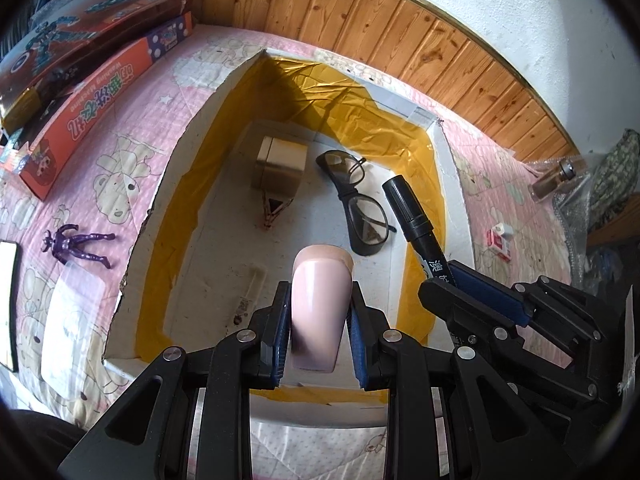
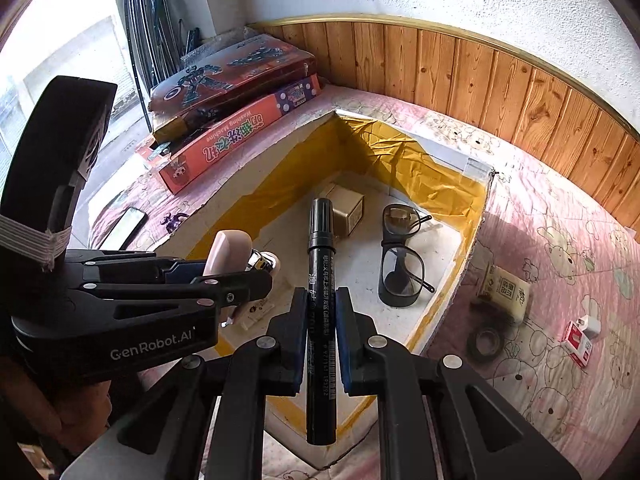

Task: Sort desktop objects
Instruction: 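Carry the pink stapler and black marker over the box with both tools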

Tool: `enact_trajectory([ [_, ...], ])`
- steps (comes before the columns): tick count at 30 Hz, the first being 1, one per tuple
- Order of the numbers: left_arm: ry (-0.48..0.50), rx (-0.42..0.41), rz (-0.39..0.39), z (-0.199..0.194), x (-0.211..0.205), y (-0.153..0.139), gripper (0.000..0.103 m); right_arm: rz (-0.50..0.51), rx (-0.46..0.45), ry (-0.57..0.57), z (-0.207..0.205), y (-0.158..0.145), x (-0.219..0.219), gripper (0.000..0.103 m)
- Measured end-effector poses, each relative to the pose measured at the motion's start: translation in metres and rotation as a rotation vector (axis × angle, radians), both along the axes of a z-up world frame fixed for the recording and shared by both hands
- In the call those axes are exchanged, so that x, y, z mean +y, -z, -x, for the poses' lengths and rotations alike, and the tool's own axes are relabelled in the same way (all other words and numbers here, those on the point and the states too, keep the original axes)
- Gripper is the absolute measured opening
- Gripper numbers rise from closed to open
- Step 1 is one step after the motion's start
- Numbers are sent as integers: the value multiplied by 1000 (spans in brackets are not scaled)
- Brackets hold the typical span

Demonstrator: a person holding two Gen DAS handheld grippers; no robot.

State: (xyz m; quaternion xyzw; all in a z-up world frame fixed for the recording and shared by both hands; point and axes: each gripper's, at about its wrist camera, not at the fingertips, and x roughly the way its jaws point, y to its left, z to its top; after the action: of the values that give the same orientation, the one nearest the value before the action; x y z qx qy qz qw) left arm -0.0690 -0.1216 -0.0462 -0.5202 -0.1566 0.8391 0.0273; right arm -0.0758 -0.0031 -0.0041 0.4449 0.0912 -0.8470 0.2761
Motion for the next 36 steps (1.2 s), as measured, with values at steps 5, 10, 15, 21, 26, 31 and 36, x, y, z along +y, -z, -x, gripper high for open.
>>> enact_trajectory([
  [5, 21, -37, 20, 8, 1, 7, 27, -18, -26, -8, 11, 9, -4, 15],
  [10, 46, -89, 28, 17, 0, 17, 27, -33, -66, -17, 22, 20, -9, 15],
  [15, 70, -124, 48, 25, -3, 23, 27, -56, -101, -28, 34, 29, -14, 15],
  [21, 99, -189, 43, 33, -8, 34, 27, -93, -153, -46, 48, 42, -22, 15],
  [26, 119, -249, 38, 46, -10, 47, 27, -140, -198, -72, 59, 54, -28, 15],
  [31, 135, -313, 46, 56, -11, 60, 27, -197, -234, -94, 70, 67, -36, 15],
  [36, 162, -375, 41, 62, -9, 74, 27, -238, -290, -106, 83, 79, -39, 15],
])
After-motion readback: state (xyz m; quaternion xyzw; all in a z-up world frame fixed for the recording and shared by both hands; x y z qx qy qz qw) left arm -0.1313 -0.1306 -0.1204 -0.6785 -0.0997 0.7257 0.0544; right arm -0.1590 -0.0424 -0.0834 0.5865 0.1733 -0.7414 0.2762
